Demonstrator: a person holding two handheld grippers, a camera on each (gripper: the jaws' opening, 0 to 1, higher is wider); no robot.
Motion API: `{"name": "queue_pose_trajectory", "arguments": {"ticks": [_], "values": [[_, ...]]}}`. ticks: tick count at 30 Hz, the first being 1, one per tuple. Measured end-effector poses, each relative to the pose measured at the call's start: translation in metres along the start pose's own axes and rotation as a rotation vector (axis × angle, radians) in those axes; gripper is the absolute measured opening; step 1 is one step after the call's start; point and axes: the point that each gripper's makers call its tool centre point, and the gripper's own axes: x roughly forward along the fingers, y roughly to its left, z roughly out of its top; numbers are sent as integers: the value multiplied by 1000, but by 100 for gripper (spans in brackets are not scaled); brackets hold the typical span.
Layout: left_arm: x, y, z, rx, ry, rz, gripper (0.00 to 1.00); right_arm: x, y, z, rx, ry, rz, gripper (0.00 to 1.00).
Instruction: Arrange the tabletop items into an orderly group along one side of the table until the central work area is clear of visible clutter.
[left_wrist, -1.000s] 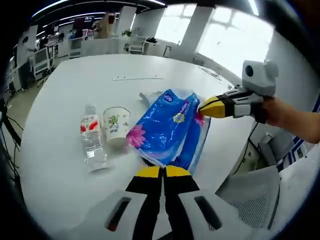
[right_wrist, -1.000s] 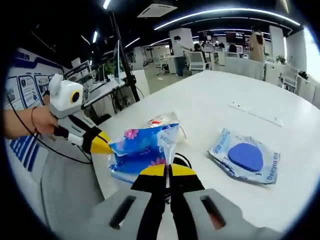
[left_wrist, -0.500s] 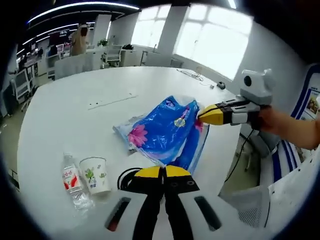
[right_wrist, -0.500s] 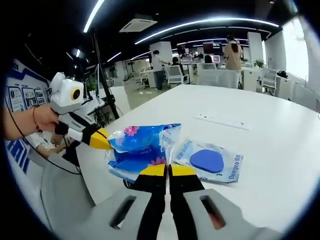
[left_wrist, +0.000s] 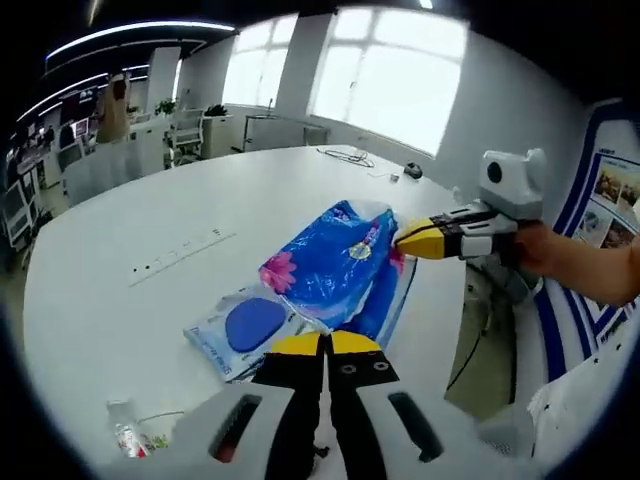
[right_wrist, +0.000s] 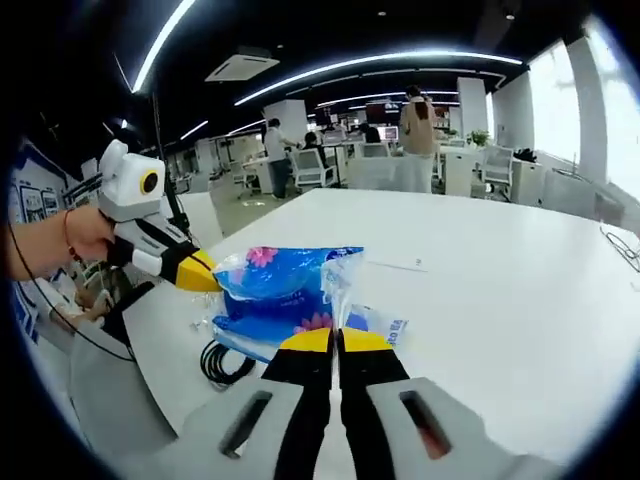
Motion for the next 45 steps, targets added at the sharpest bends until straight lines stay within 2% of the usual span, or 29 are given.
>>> {"name": "queue_pose_trajectory", "arguments": {"ticks": [12, 17, 24, 30, 45], "values": [[59, -13, 41, 63, 25, -51, 0, -15, -63, 3, 35, -17, -96, 0], [89, -13, 46, 66, 52, -65, 0, -14, -89, -3, 54, -8, -127, 0], [125, -13, 41, 60, 97, -76, 0, -5, -123, -24, 83, 32, -154, 0], [161, -5, 28, 30, 142, -74, 0, 9, -146, -44, 109, 70, -160, 0], [209, 19, -3, -30, 229, -38, 0, 47, -178, -89, 163, 147, -137, 0]]}}
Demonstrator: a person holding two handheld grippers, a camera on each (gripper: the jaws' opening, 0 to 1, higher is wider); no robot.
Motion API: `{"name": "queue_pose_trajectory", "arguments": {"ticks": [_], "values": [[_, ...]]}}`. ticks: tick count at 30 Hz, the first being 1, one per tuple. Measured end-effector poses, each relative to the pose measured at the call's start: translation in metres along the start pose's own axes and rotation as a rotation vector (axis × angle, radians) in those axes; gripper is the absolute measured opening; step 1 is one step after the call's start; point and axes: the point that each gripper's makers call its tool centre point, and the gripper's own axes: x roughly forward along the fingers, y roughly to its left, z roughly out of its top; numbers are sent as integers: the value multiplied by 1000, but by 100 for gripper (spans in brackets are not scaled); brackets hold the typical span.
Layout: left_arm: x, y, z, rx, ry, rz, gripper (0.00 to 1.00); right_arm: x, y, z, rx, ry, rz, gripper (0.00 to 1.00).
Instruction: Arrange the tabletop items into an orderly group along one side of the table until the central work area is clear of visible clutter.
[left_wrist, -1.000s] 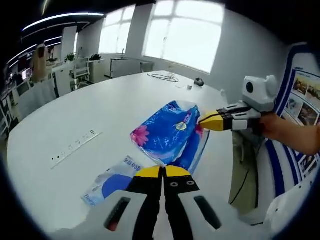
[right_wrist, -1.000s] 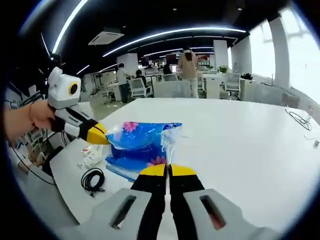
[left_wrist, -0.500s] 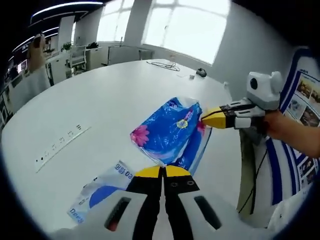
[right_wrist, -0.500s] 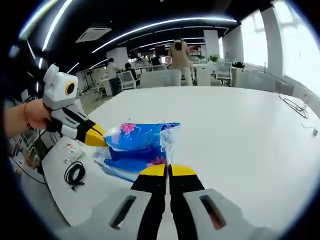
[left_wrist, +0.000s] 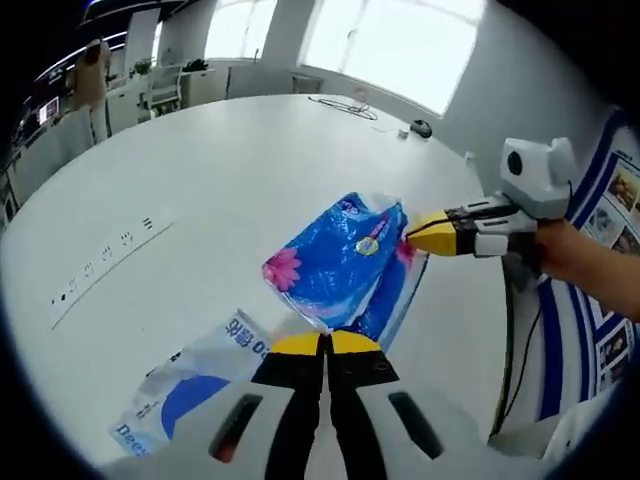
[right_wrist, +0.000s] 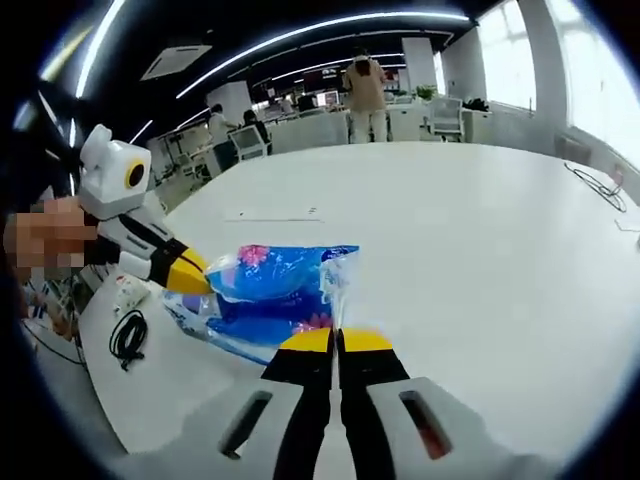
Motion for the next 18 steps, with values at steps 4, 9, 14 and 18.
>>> {"name": "queue_pose_trajectory", "arguments": {"ticks": [4, 9, 14, 18], "values": [[14, 7, -6, -28, 30, 11, 0, 12, -7, -6, 11, 13, 3, 0], [29, 13, -11, -53, 65, 24, 0, 25, -17, -17, 35, 35, 5, 0], [39, 18, -16, -71, 83, 36, 0, 32, -20, -28, 46, 53, 8, 0], [44, 20, -17, -83, 94, 48, 0, 36, -24, -33, 59, 61, 7, 0]]}}
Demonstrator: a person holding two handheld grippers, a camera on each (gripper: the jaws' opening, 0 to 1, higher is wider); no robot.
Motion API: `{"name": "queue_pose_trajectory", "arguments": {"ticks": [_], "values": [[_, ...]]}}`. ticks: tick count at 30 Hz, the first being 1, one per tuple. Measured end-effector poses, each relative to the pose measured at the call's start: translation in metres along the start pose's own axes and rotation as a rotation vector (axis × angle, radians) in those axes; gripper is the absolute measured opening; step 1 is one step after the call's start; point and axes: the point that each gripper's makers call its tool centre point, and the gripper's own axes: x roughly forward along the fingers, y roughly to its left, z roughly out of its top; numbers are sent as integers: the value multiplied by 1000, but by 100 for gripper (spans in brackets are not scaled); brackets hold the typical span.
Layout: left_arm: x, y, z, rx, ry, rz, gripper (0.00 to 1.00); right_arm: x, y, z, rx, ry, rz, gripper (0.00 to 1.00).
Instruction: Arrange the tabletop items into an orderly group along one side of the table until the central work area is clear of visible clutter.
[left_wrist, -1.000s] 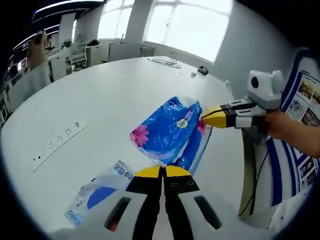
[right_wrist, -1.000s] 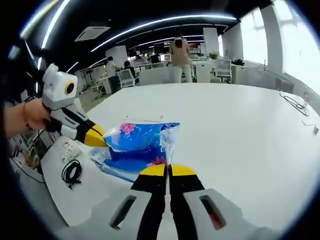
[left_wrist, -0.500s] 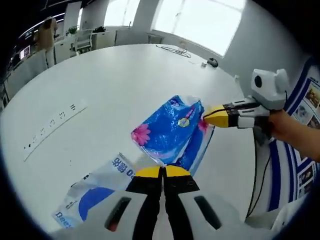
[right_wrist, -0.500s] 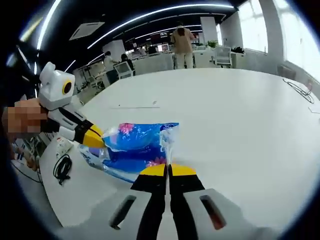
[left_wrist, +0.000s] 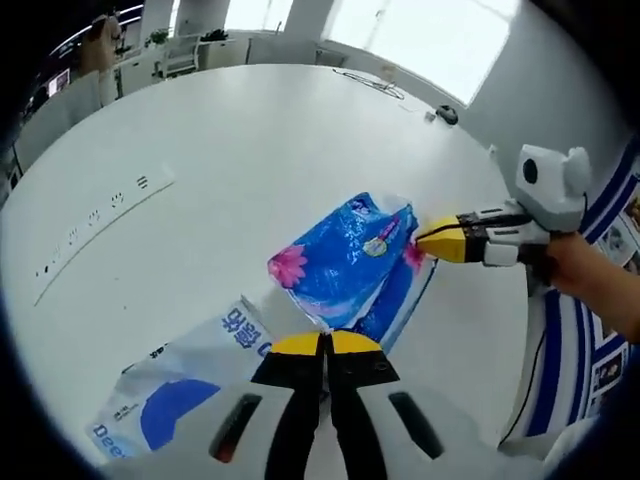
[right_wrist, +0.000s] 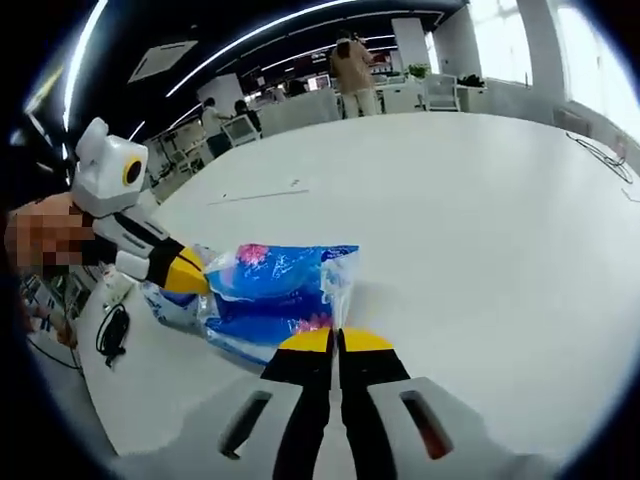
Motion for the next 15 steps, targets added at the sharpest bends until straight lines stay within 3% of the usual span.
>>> {"name": "queue_pose_trajectory", "arguments": {"ticks": [15], "values": [[8, 7, -6, -38, 28, 46, 0, 12, -4, -15, 29, 24, -4, 0]]}}
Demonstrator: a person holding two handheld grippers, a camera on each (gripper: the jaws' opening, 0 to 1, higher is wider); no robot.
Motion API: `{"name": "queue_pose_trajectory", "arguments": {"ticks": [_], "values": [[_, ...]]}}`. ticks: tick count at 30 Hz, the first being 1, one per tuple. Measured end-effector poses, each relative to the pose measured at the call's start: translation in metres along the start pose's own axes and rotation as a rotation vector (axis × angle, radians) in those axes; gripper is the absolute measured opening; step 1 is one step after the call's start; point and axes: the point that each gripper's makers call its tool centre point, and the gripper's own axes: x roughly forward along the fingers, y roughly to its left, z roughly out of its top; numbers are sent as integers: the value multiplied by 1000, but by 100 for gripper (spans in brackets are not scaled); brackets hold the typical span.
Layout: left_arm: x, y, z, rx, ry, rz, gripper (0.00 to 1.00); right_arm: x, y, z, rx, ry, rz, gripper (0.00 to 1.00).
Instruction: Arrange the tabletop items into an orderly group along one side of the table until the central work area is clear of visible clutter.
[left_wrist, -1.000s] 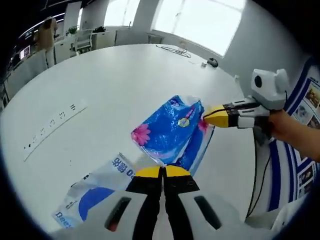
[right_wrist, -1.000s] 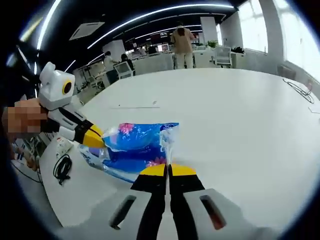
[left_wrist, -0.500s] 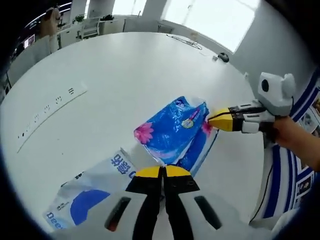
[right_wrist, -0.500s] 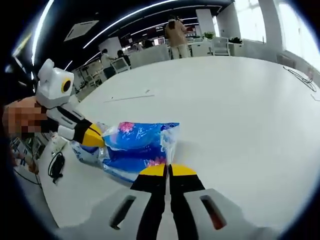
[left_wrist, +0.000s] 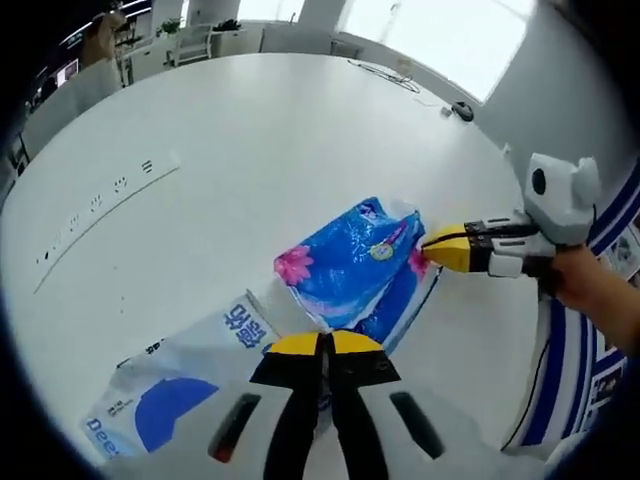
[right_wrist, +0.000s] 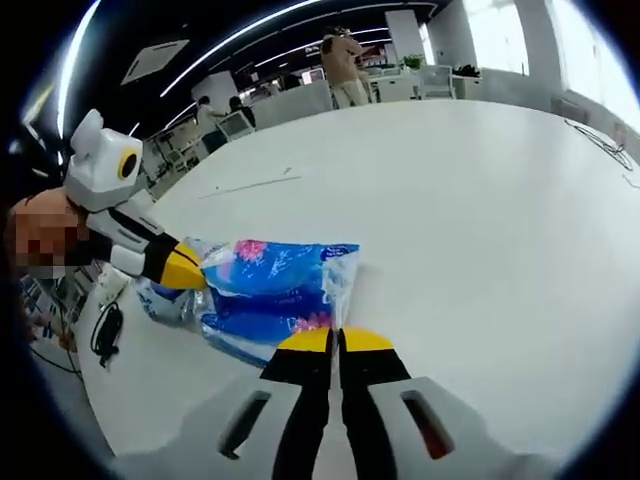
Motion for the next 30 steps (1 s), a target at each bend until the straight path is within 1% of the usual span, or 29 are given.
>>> {"name": "queue_pose_trajectory", "arguments": {"ticks": [5, 22, 30], "values": [[2, 2, -3, -5, 13, 5, 0, 2, 0, -3, 11, 5, 0, 0], [0, 5, -2, 19, 13, 15, 1, 4, 0, -6, 24, 8, -7, 4], [1, 2, -2, 25, 15, 6, 5, 5, 0, -6, 26, 7, -6, 6]]}}
